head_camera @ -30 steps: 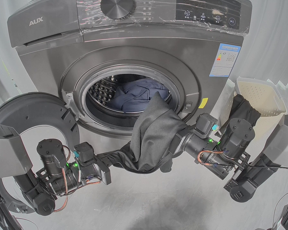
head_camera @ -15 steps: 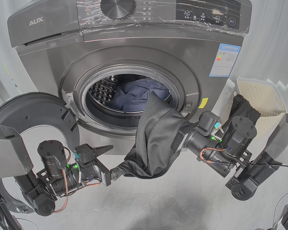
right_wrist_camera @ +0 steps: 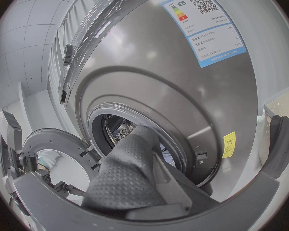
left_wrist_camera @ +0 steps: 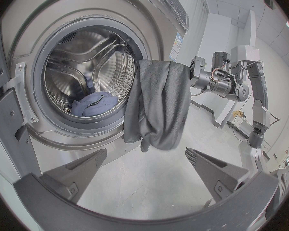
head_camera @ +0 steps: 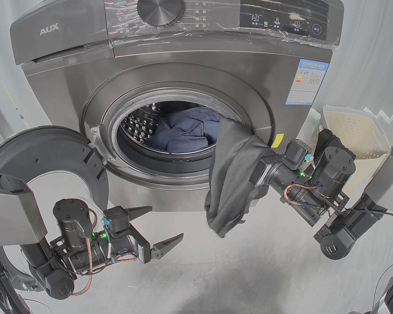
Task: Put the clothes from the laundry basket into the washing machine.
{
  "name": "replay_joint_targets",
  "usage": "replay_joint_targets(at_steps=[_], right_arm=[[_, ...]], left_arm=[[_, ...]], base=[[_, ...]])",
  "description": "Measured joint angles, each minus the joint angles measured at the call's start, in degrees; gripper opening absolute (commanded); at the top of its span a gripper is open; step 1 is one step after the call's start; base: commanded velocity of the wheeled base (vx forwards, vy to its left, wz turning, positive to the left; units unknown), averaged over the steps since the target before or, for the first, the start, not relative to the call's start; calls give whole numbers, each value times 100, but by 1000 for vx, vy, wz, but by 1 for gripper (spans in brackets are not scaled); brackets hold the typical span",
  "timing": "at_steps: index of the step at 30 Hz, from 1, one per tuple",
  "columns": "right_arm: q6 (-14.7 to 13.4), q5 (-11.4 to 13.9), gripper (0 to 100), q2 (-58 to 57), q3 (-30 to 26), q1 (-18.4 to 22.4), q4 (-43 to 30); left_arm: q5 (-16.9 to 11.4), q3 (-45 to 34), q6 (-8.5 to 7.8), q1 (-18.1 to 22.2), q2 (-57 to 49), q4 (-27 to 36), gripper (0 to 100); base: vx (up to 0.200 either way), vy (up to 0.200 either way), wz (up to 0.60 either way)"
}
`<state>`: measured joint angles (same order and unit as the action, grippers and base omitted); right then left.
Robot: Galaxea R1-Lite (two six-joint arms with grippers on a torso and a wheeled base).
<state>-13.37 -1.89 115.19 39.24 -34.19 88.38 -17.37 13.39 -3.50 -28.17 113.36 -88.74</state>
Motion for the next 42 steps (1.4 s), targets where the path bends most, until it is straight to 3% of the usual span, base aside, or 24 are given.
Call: replay_joint_targets(at_steps=[6,14,29,42], right_arm=[[-17,-2,0,13,-5,-65,0],[-1,4,0,176,20,-461,5],[139,-7,0,1104,1232,-1219,-6],[134,-35,0,1303,1556,-1499,-9]], left_arm=[[-2,-16,-5,-7,0,0,100],[2,78,0,0,-21,0,100],[2,255,24,-82,-52,0,100],[-9,340,79,-118,-40,-5,100]], base=[[0,0,0],[0,0,0],[0,0,0],[0,0,0]])
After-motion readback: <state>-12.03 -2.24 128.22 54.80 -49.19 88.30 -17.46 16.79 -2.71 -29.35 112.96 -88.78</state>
